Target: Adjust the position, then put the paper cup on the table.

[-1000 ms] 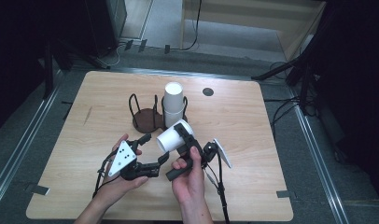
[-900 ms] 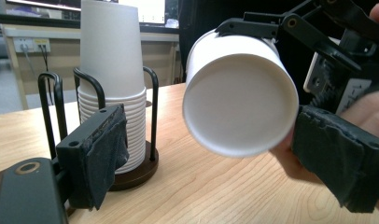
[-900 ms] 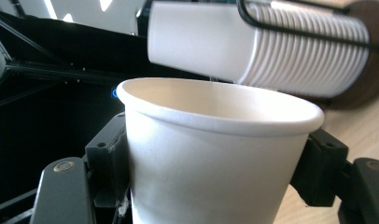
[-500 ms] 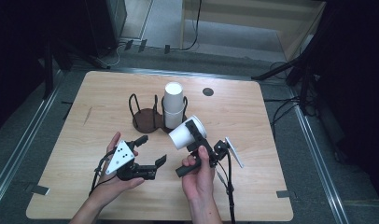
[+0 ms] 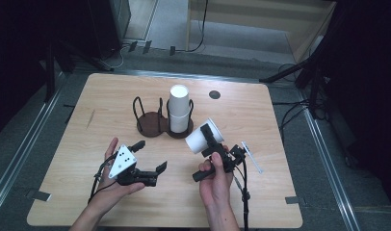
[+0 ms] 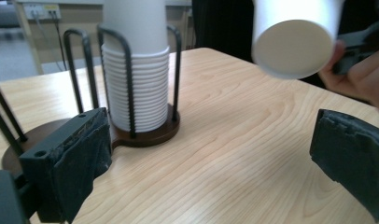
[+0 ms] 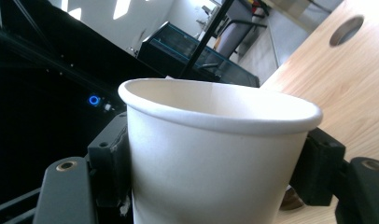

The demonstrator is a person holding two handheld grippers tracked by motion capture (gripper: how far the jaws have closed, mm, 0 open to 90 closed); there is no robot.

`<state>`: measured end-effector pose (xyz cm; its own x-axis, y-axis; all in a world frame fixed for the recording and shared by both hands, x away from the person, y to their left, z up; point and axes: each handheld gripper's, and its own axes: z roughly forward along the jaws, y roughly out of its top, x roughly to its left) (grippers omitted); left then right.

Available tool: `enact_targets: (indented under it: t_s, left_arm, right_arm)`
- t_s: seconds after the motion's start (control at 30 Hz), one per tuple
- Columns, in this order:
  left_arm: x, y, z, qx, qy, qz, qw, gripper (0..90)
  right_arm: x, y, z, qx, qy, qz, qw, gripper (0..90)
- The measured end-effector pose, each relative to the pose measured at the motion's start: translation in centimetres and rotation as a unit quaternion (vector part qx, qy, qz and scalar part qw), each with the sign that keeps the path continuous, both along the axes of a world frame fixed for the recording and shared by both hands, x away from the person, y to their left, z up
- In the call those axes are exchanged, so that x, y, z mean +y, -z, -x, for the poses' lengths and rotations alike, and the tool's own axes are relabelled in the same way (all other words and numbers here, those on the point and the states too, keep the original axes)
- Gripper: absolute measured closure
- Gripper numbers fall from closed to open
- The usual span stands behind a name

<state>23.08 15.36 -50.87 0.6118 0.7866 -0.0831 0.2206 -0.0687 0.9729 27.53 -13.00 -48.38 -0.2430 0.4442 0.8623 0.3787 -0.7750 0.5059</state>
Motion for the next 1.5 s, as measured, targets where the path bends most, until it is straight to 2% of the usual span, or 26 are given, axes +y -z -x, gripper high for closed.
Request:
enact_targets:
  t_s: [0.03, 0.13, 0.23, 0.37, 0.43, 0.5, 0.53, 0.6, 0.73, 0.77, 0.8, 0.83, 0.87, 0.93, 1.03, 1.07, 1.1, 1.13, 1.17, 1.23, 1.27, 1.3, 1.33, 1.37, 1.4, 1.5]
  left_arm:
    - [0.2, 0.1, -0.1, 0.002, -0.004, -0.001, 1.0000, 0.0]
    - [1.0, 0.5, -0.4, 0.015, -0.020, 0.009, 0.9997, 0.0]
    - [1.7, 0.8, -0.5, 0.018, -0.039, 0.001, 0.9991, 0.0]
    - [2.2, 1.1, -0.5, 0.021, -0.050, -0.003, 0.9985, 0.0]
    - [2.5, 1.3, -0.4, 0.023, -0.056, -0.005, 0.9982, 0.0]
    - [2.8, 1.6, -0.4, 0.020, -0.067, -0.018, 0.9974, 0.0]
    - [2.8, 1.6, -0.5, 0.021, -0.069, -0.018, 0.9973, 0.0]
    - [3.1, 1.6, -0.5, 0.026, -0.079, -0.015, 0.9965, 0.0]
    - [3.4, 1.6, -0.4, 0.032, -0.090, -0.014, 0.9954, 0.0]
    - [3.4, 1.6, -0.5, 0.033, -0.093, -0.013, 0.9951, 0.0]
    - [3.5, 1.6, -0.5, 0.034, -0.095, -0.013, 0.9948, 0.0]
    - [3.6, 1.6, -0.5, 0.035, -0.097, -0.013, 0.9946, 0.0]
    - [3.7, 1.6, -0.5, 0.036, -0.096, -0.010, 0.9946, 0.0]
    - [3.9, 1.6, -0.6, 0.036, -0.099, -0.004, 0.9945, 0.0]
    - [4.3, 1.5, -0.8, 0.044, -0.103, 0.006, 0.9937, 0.0]
    - [4.5, 1.5, -0.8, 0.052, -0.105, 0.013, 0.9931, 0.0]
    - [4.8, 1.4, -0.9, 0.065, -0.106, 0.031, 0.9918, 0.0]
    - [5.0, 1.4, -0.9, 0.065, -0.107, 0.035, 0.9915, 0.0]
    - [5.2, 1.3, -0.9, 0.058, -0.112, 0.044, 0.9910, 0.0]
    - [5.6, 1.1, -0.9, 0.050, -0.112, 0.053, 0.9910, 0.0]
    - [5.8, 1.1, -1.0, 0.048, -0.115, 0.057, 0.9905, 0.0]
    - [6.1, 1.0, -1.0, 0.046, -0.124, 0.060, 0.9893, 0.0]
    - [6.2, 1.0, -1.1, 0.046, -0.127, 0.059, 0.9891, 0.0]
    - [6.5, 1.1, -1.1, 0.049, -0.127, 0.058, 0.9891, 0.0]
    - [6.6, 1.1, -1.1, 0.050, -0.124, 0.057, 0.9894, 0.0]
    - [7.1, 1.2, -1.1, 0.059, -0.118, 0.056, 0.9896, 0.0]
  right_arm:
    - [-0.3, 0.0, 0.0, -0.008, 0.002, 0.015, 0.9998, 27.2]
    - [-0.5, 0.0, 0.0, -0.014, 0.004, 0.029, 0.9995, 27.2]
    - [-0.9, 0.0, 0.1, -0.023, 0.007, 0.049, 0.9985, 27.2]
    - [-1.4, 0.2, 0.1, -0.040, 0.007, 0.090, 0.9951, 27.2]
    - [-1.5, 0.2, 0.1, -0.041, 0.008, 0.094, 0.9947, 27.2]
    - [-1.8, 0.2, 0.2, -0.045, 0.010, 0.110, 0.9929, 27.1]
    - [-2.0, 0.3, 0.2, -0.049, 0.013, 0.124, 0.9910, 27.1]
    - [-2.3, 0.4, 0.0, -0.049, 0.016, 0.135, 0.9896, 27.1]
    - [-2.7, 0.4, -0.2, -0.049, 0.017, 0.148, 0.9876, 27.1]
    - [-3.0, 0.5, -0.1, -0.052, 0.020, 0.164, 0.9850, 27.1]
    - [-3.0, 0.5, -0.1, -0.052, 0.020, 0.164, 0.9850, 27.1]
    - [-3.3, 0.6, -0.2, -0.056, 0.025, 0.177, 0.9823, 27.1]
    - [-3.3, 0.6, -0.2, -0.056, 0.025, 0.177, 0.9823, 27.1]
    - [-3.5, 0.7, -0.2, -0.061, 0.030, 0.195, 0.9785, 27.1]
    - [-4.0, 0.7, -0.2, -0.070, 0.038, 0.227, 0.9706, 27.1]
    - [-4.1, 0.7, -0.2, -0.073, 0.040, 0.234, 0.9686, 27.1]
    - [-4.2, 0.6, -0.3, -0.074, 0.043, 0.240, 0.9670, 27.1]
    - [-4.4, 0.6, -0.4, -0.080, 0.048, 0.254, 0.9628, 27.1]
    - [-4.5, 0.5, -0.4, -0.081, 0.050, 0.258, 0.9614, 27.1]
    - [-4.7, 0.3, -0.6, -0.094, 0.058, 0.285, 0.9520, 27.1]
    - [-4.7, 0.3, -0.6, -0.094, 0.058, 0.285, 0.9520, 27.1]
    - [-4.8, 0.3, -0.6, -0.098, 0.061, 0.294, 0.9488, 27.1]
    - [-4.8, 0.3, -0.7, -0.102, 0.064, 0.306, 0.9445, 27.1]
    - [-4.9, 0.3, -0.7, -0.103, 0.064, 0.312, 0.9422, 27.1]
    - [-4.9, 0.3, -0.8, -0.106, 0.068, 0.323, 0.9381, 27.1]
    - [-5.0, 0.3, -0.9, -0.108, 0.071, 0.337, 0.9326, 27.2]
